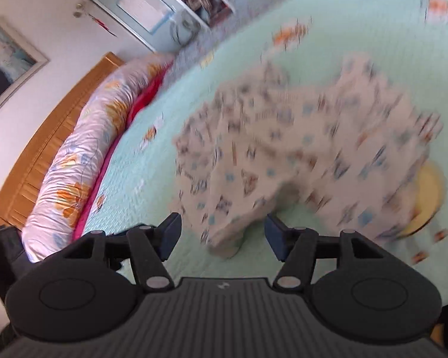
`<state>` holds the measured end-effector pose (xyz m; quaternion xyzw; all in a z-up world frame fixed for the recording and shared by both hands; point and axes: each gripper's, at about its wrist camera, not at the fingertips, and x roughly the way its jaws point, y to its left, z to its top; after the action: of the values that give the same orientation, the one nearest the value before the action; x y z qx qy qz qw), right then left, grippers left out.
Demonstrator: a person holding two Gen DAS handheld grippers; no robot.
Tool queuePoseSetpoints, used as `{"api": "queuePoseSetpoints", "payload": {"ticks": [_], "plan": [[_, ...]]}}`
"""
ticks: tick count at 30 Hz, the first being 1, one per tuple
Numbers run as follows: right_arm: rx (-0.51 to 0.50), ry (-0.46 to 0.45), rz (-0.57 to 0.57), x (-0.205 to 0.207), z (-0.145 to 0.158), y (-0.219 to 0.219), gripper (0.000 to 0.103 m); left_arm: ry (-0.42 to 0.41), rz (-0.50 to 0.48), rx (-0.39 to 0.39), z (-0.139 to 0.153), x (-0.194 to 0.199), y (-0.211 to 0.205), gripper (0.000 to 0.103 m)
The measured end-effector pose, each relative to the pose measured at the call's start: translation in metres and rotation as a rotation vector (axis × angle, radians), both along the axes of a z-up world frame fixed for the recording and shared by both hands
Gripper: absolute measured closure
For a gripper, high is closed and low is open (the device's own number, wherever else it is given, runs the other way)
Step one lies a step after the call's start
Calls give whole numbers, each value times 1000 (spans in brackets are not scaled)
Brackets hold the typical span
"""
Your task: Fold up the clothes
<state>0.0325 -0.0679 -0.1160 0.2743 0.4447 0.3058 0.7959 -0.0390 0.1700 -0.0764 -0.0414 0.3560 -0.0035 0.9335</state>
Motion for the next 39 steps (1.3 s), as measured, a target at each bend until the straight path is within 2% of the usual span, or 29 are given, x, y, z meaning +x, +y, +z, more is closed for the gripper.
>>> {"api": "queuePoseSetpoints", "payload": {"ticks": [4,5,6,7,8,10,13,15,18,23,26,29,31,32,33,37,39], "plan": [[107,217,-85,31,-46,23,40,14,17,16,-3,0,0,64],[140,243,-108,38,-54,23,45,20,17,17,-4,-1,1,64],[158,261,-127,44,-59,24,69,27,16,17,-6,0,1,63],[138,262,-135,46,-59,24,88,33,15,20,-8,1,1,64],[118,263,-143,48,-58,24,101,37,15,23,-9,2,1,64],[104,220,-140,42,-45,15,101,37,13,22,-9,3,3,64],[63,73,-135,20,-8,-17,101,32,10,16,-8,6,6,64],[6,-11,-154,1,14,-47,101,26,4,13,-7,9,6,64],[-131,-117,-185,-25,39,-83,101,19,-17,8,-7,15,-1,63],[-273,-103,-167,-38,38,-105,99,10,-50,6,-6,25,-16,63],[-275,-120,-160,-43,45,-105,90,-2,-63,19,-1,26,-20,63],[-246,-206,-157,-47,66,-105,85,-8,-65,42,4,30,-19,63],[-233,-286,-158,-51,84,-106,78,-20,-86,69,8,37,-24,63],[-225,-314,-158,-51,91,-106,70,-27,-99,85,11,41,-27,62],[-216,-306,-155,-45,90,-103,60,-34,-119,102,13,47,-32,62],[-173,-231,-171,-24,70,-89,58,-35,-226,188,11,83,-59,60],[-208,-232,-167,-12,55,-75,54,-15,-262,216,4,104,-72,60]]}}
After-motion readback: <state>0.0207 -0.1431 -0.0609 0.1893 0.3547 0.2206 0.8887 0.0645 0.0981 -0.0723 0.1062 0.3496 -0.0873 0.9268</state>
